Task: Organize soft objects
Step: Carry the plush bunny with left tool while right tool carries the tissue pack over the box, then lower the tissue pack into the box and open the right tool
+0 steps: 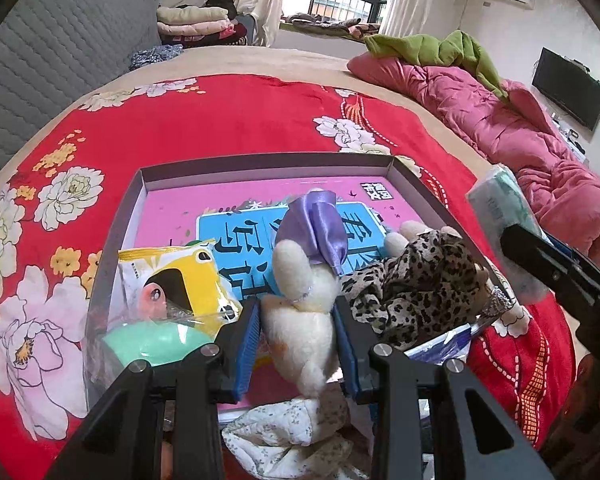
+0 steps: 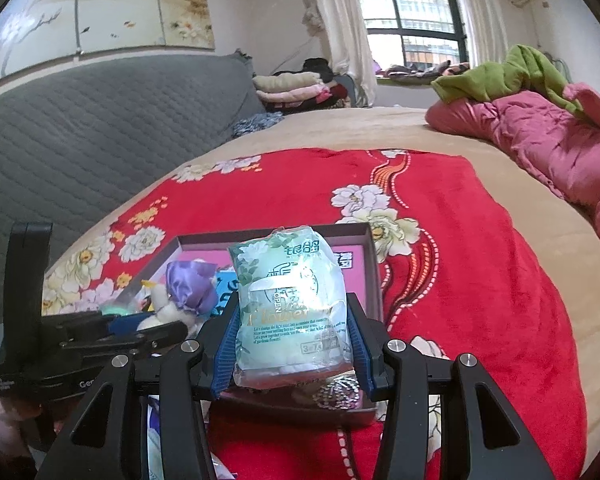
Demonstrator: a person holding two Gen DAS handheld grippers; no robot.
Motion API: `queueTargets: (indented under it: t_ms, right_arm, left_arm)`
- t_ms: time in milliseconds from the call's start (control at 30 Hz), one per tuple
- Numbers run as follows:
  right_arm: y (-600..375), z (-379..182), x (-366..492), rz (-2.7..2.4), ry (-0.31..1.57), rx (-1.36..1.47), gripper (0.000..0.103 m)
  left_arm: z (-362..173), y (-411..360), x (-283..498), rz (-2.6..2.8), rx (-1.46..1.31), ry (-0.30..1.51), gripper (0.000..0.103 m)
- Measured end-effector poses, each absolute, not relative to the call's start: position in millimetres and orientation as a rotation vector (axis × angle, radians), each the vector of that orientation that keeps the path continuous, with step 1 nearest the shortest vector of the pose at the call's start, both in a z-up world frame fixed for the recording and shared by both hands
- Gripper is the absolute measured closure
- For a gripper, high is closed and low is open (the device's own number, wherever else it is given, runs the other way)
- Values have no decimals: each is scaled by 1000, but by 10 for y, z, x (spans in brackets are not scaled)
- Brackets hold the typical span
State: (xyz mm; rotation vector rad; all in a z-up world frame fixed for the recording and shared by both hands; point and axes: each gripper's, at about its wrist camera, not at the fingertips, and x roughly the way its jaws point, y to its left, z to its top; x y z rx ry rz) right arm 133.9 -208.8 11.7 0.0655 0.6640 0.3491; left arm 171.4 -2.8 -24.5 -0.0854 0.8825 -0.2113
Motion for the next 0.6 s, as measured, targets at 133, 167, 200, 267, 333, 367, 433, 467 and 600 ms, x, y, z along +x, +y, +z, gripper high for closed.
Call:
queueTargets:
  t_ms: [133, 167, 200, 267, 333, 367, 433, 467, 600]
  right_arm:
    - [-2025, 71, 1349, 367, 677, 52, 53]
    - [-2007, 59, 1355, 373, 681, 46, 53]
    - [-1988, 44, 1360, 376, 687, 40, 53]
    - [-1958, 21, 1368, 382, 694, 33, 53]
    - [-1929, -5, 1376, 388, 702, 21, 53]
    - [-1914, -15, 1381, 390, 705, 13, 53]
    - [-1890, -35, 1386, 393, 709, 5, 53]
    - [-1883, -53, 1392, 396, 717, 3, 53]
    - [-1851, -121, 1405, 398, 736, -11, 53]
  left_arm:
    - [-255, -17, 1721, -206, -86, 886, 67]
    - [-257, -11, 1726, -203, -87, 888, 67]
    - [-261, -6, 1728, -199, -89, 888, 67]
    - [-265, 9, 1730, -195, -93, 889, 67]
    - [-270, 22, 1732, -191, -94, 890, 67]
    - [-274, 29, 1734, -190, -96, 892, 67]
    - [-275, 40, 1735, -188, -99, 893, 67]
    - [-272, 41, 1737, -186, -98, 893, 67]
    - [-273, 65, 1738, -179, -103, 893, 67]
